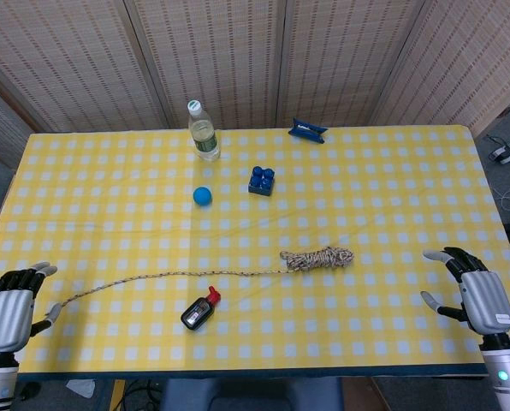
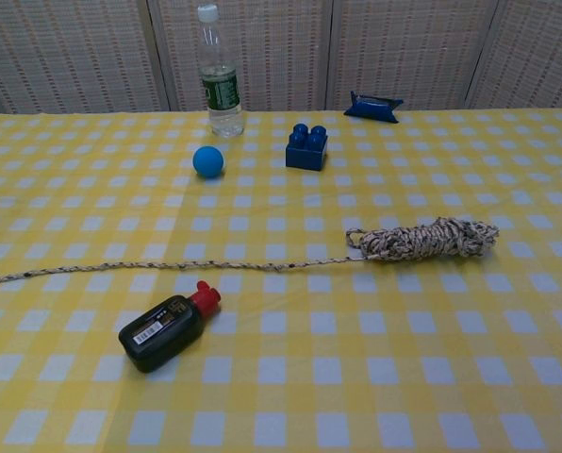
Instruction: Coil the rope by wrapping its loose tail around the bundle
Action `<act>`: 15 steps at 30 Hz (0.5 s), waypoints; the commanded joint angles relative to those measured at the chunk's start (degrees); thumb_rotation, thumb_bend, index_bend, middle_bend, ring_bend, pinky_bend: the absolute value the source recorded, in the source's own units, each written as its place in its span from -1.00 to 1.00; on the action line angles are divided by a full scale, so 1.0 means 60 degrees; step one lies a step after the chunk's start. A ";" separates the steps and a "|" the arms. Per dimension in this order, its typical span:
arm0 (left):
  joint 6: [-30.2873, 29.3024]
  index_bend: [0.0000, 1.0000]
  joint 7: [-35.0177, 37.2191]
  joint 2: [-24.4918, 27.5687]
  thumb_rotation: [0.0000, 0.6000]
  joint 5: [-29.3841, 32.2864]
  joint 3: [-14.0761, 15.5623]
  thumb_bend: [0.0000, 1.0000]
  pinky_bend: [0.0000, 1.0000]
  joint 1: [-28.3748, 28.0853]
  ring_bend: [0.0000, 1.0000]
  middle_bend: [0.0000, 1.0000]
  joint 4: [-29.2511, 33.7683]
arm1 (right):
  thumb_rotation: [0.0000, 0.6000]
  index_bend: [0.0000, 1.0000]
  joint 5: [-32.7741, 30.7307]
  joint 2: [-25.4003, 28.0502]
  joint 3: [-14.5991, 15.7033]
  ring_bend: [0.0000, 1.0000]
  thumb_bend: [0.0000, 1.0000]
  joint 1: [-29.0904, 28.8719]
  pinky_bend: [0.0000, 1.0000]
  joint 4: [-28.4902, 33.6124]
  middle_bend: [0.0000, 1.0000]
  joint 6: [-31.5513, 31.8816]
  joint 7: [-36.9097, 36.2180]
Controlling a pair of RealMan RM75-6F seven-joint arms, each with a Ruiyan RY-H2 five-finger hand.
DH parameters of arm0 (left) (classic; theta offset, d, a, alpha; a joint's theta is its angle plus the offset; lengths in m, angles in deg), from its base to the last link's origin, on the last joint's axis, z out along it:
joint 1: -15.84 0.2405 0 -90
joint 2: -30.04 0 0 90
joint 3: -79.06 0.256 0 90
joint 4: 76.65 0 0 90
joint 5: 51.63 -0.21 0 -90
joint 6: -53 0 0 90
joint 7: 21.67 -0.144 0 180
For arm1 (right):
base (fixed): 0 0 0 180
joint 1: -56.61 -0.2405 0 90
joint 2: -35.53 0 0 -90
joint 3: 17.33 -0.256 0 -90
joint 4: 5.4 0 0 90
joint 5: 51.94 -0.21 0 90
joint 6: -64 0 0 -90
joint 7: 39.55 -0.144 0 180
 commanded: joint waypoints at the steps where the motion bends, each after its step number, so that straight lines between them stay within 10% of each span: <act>1: 0.0019 -0.32 -0.0023 -0.0006 1.00 0.0005 0.0006 -0.47 -0.62 -0.0007 -0.49 -0.51 0.0001 | 1.00 -0.46 0.0004 0.0001 -0.0003 -0.63 -0.63 -0.0002 -0.52 -0.0001 -0.37 0.0002 0.0001; 15: -0.0085 -0.32 -0.0022 0.0026 1.00 -0.0026 -0.0002 -0.47 -0.62 0.0043 -0.49 -0.51 0.0065 | 1.00 -0.47 0.0202 0.0307 -0.0113 -0.63 -0.63 -0.0325 -0.52 0.0313 -0.37 -0.0281 0.0040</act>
